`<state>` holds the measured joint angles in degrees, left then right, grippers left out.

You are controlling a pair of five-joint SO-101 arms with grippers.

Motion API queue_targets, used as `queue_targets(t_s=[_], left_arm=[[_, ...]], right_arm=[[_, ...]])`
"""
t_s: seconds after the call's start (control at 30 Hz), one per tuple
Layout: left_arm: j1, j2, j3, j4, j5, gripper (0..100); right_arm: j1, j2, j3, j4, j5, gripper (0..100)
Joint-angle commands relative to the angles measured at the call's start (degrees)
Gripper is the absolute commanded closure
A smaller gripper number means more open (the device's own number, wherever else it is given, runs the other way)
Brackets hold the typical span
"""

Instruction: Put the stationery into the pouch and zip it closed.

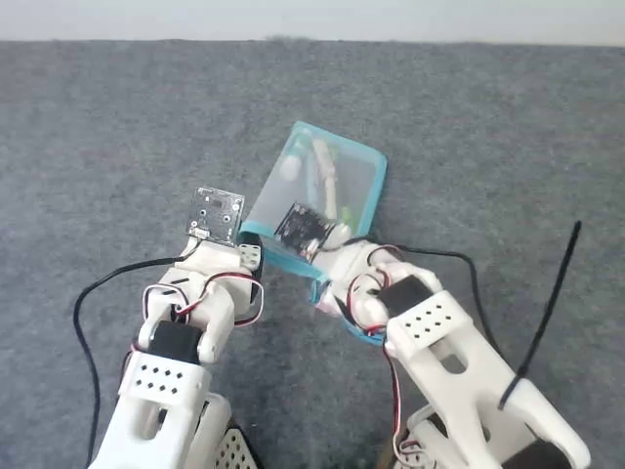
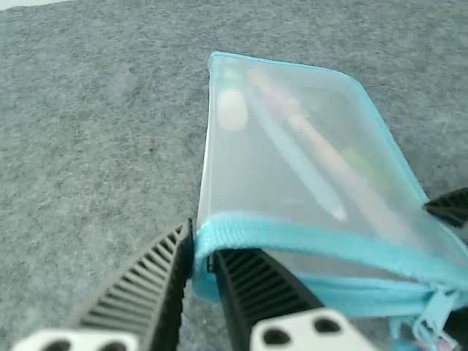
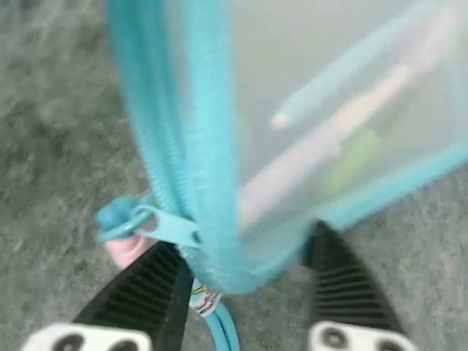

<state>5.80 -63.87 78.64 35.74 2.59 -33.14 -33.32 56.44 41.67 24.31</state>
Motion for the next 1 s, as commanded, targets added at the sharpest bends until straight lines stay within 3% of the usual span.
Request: queue_targets(t_s=[0.0, 0.3, 0.5, 0.77, 0.97], left_arm=[[0.79, -0.44, -2.24, -0.35, -0.53, 99], [-2.90, -1.05, -7.43, 1.49, -0.35, 94], [-12.84, -1.05, -15.52, 8.79, -0.18, 83], [-27.60, -0.97, -18.33, 8.97, 6.68, 82], [-26.46, -0.70, -16.84, 10.81, 6.68, 82]], right_arm=[[2.33, -0.31, -5.71, -0.66, -5.19, 99.4], [2.95, 0.22, -13.27, 7.16, -6.07, 99.3], [2.95, 0.31, -15.65, 9.45, -9.49, 99.3], [3.03, 0.31, -15.65, 9.71, -9.67, 99.3], [3.03, 0.31, -15.74, 9.80, -9.85, 99.3]])
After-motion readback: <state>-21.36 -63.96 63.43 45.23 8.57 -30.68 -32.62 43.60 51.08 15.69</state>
